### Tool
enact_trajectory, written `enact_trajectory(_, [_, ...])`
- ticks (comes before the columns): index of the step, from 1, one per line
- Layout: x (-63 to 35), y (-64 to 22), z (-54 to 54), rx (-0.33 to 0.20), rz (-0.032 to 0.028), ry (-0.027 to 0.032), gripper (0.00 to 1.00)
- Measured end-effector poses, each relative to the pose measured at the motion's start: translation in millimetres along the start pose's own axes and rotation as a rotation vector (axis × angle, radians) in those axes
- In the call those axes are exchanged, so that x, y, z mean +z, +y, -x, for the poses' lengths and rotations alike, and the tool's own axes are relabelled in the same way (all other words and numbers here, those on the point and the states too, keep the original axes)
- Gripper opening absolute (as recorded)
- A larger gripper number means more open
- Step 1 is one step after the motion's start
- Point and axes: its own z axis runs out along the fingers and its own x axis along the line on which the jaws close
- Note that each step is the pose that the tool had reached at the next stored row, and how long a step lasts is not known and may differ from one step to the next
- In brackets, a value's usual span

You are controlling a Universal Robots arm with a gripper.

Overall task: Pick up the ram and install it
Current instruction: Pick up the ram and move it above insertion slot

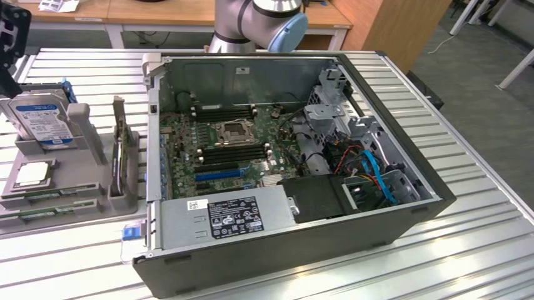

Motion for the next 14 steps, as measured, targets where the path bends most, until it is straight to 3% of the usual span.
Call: enact_trajectory(14, [0.0, 0.0, 0.0, -0.109, 0.0022, 0.0049, 0.10])
